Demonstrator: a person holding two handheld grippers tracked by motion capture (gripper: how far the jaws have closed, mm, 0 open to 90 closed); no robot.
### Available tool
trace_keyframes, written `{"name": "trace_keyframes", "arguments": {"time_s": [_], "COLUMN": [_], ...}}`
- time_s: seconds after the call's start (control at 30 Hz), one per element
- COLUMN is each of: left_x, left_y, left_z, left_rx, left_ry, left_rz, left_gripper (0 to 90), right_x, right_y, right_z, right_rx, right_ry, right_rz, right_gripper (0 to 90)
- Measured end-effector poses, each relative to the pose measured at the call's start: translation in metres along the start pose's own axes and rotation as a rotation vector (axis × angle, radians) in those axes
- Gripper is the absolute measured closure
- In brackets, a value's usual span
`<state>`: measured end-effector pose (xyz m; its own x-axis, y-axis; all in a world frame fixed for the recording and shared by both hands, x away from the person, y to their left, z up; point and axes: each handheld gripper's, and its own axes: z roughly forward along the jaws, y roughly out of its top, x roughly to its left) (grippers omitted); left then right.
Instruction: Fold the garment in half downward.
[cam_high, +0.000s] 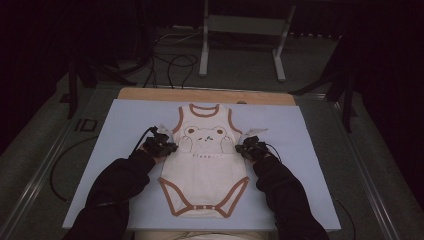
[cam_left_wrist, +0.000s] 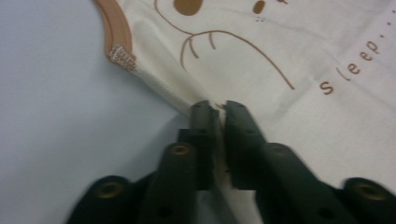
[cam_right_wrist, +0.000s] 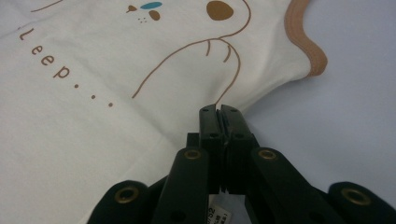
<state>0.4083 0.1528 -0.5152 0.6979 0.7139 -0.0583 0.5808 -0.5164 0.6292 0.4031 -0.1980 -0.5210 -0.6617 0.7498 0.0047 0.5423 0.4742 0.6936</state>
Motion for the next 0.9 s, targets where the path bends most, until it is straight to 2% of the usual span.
{"name": "trace_keyframes", "arguments": {"time_s": [0.03,0.13,0.23,0.43,0.57,0.9], "left_x": [-0.001,-0.002,-0.001,0.001,0.0,-0.002], "left_y": [0.001,0.002,0.002,0.004,0.005,0.005], "left_z": [0.001,0.001,0.0,-0.007,-0.011,-0.024], "left_rx": [0.001,0.007,-0.002,-0.031,-0.039,-0.071], "left_ry": [-0.001,0.004,0.002,-0.006,-0.008,-0.013], "left_rz": [-0.005,0.005,0.006,-0.005,0.004,0.006], "left_gripper": [88.3,90.0,90.0,90.0,90.0,90.0], "right_x": [0.0,0.001,0.001,-0.004,-0.002,0.0], "right_y": [0.0,0.001,0.001,0.001,0.004,0.008], "right_z": [0.0,0.0,-0.001,-0.006,-0.011,-0.027], "right_rx": [0.0,0.005,0.0,-0.02,-0.025,-0.061], "right_ry": [0.001,-0.006,-0.01,0.008,0.001,0.009], "right_rz": [0.001,-0.011,-0.012,0.014,-0.004,-0.011], "right_gripper": [89.0,89.6,89.8,89.9,90.0,90.0]}}
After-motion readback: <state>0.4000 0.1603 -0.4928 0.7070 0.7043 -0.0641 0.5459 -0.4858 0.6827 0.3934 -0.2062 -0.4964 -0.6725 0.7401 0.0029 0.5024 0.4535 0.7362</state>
